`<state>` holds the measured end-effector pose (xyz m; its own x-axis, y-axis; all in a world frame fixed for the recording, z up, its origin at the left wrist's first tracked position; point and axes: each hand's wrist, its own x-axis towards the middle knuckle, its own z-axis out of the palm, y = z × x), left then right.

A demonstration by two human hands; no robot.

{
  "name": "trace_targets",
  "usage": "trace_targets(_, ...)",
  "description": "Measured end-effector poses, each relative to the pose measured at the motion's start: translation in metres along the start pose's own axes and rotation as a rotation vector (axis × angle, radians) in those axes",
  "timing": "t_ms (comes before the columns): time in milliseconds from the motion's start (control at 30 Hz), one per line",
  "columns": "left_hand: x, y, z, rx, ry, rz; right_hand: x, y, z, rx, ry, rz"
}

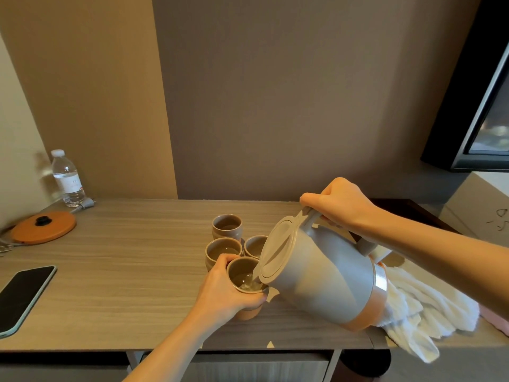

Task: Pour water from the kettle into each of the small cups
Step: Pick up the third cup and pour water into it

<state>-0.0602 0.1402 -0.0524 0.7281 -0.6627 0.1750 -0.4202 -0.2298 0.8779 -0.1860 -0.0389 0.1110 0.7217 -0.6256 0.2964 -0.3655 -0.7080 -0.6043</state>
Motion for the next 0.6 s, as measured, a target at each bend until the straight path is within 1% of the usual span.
trace_targets(367, -0.0011, 0.0022, 0.0018, -0.048, 0.011, -0.012, 0.0036, -0.0023, -0.0013, -0.066, 0.004, -0.036)
trace_targets(600, 0.0013, 0.0024, 0.0016, -0.049, 0.023, -0.028, 0.0048, -0.0038, -0.0017, -0.055, 0.002, -0.041)
